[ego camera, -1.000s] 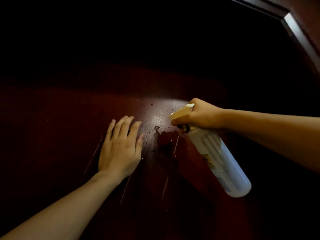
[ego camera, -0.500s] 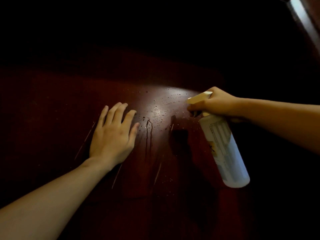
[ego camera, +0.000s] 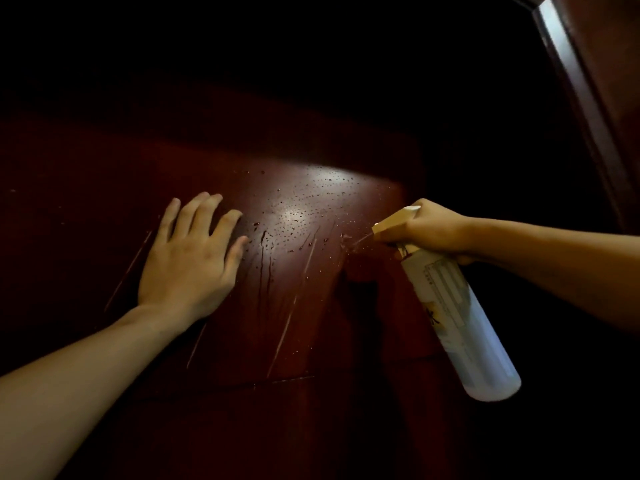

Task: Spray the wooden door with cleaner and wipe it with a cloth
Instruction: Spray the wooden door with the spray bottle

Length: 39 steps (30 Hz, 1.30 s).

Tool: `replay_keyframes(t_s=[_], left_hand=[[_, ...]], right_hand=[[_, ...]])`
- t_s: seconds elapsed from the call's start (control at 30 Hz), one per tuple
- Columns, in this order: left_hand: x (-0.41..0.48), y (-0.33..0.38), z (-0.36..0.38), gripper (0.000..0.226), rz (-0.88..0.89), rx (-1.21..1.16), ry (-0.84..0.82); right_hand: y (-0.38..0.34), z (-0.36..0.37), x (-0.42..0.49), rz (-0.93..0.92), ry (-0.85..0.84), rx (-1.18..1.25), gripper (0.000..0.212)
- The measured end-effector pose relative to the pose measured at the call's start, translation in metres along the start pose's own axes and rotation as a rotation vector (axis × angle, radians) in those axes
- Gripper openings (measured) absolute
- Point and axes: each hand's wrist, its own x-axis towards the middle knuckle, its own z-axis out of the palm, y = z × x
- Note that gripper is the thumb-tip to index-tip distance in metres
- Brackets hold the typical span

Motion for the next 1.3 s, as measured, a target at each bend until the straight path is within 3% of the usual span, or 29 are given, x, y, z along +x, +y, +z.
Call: replay_keyframes(t_s=[0.17, 0.3, 0.43, 0.8, 1.07, 1.3], left_hand=[[0.001, -0.002, 0.0, 0.058, 0.01, -0.027, -0.003], [-0.005, -0.005, -0.007, 0.06, 0.028, -0.169, -0.069], [-0.067, -0.011, -0.029, 0.055, 0.015, -0.305, -0.148], [-0.329, -0.089, -0.08, 0.051, -0.488, -0.15, -0.136], [-0.344, -0.097, -0.081, 0.05, -0.474, -0.272, -0.1], [-0.344, -0.095, -0.078, 0.052, -0.459, -0.295, -0.091]], right_hand=[[0.004, 0.003, -0.014, -0.012, -0.051, -0.007, 0.031], [0.003, 0.017, -0.036, -0.067, 0.032, 0.117, 0.03], [-0.001, 0.064, -0.085, -0.071, -0.053, 0.265, 0.023], [-0.049, 0.25, -0.218, 0.074, -0.253, 0.695, 0.026], [-0.105, 0.34, -0.233, -0.003, -0.22, 0.694, 0.032], [-0.103, 0.353, -0.239, -0.026, -0.27, 0.605, 0.039]])
